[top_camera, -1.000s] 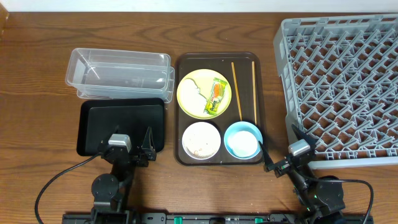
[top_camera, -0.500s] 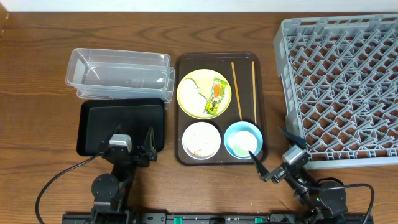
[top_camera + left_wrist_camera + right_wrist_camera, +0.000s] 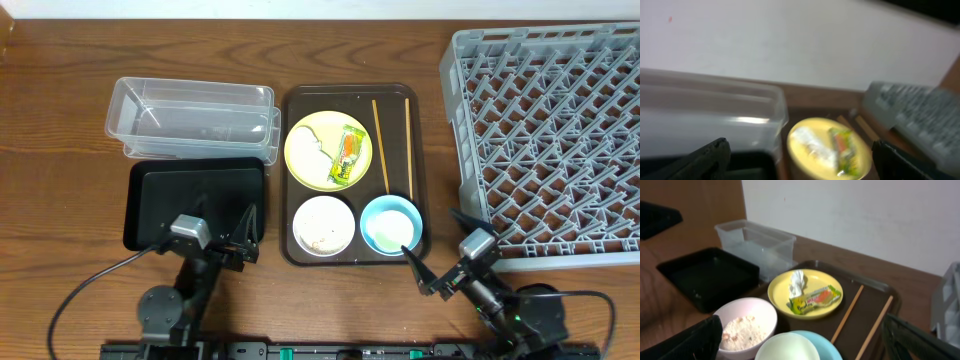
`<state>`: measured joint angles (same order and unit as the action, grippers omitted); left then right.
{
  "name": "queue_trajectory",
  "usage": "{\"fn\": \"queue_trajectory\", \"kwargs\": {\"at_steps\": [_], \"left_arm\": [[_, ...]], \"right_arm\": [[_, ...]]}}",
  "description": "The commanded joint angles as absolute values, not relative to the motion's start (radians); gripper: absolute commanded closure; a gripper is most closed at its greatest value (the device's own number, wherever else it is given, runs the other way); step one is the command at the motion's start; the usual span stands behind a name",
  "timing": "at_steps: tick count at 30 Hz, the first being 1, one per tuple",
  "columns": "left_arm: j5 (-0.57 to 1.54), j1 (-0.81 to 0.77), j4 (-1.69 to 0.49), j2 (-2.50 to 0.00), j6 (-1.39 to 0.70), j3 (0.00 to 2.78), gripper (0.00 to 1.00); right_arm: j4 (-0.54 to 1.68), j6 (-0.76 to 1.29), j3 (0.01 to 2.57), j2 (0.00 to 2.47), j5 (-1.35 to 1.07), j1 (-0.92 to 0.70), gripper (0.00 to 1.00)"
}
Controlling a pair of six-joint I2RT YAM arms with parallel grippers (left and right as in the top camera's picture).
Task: Sort waste into correct bins and load items into the dishwasher rack
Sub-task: 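Reach the left gripper to the white rice bowl and grasp it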
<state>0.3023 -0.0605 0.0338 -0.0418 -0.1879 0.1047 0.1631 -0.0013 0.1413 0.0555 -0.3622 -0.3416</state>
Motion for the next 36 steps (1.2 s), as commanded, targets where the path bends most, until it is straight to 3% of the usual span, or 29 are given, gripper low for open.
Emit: {"fn": "queue_trajectory", "kwargs": {"at_steps": [1,8,15,20,24,29,36], "left_arm": [[0.39,-0.057,0.039,-0.112,-0.281,0.237,0.07],[0.615,-0.057,-0.197,-0.482,-0.328,0.579,0.07],[0.699,-0.057,-0.647,-0.841,-0.297,0.972,0.07],[0.794,-0.057,-0.703,-0.94,-0.413,1.022,0.07],[0.838,-0.079,-0.704,-0.982,-0.398,1.022,0.09],[0.631,-0.253,-0.804,-1.027,-0.364,1.022,0.13],[0.296,-0.622,-0.757,-1.18,-0.384,1.02,0.21]], "right_arm": [[0.241,0.021,0.309,0.144,-0.34,-0.33,0.01],[0.569,-0.02,0.724,0.52,-0.337,-0.33,0.01],[0.838,-0.083,1.105,0.877,-0.33,-0.331,0.01],[0.873,0.047,1.156,0.971,-0.476,-0.33,0.01],[0.857,0.209,1.156,1.003,-0.374,-0.309,0.01],[0.89,0.464,1.156,1.023,-0.22,-0.198,0.03],[0.971,0.493,1.156,1.032,-0.225,-0.096,0.07]]}}
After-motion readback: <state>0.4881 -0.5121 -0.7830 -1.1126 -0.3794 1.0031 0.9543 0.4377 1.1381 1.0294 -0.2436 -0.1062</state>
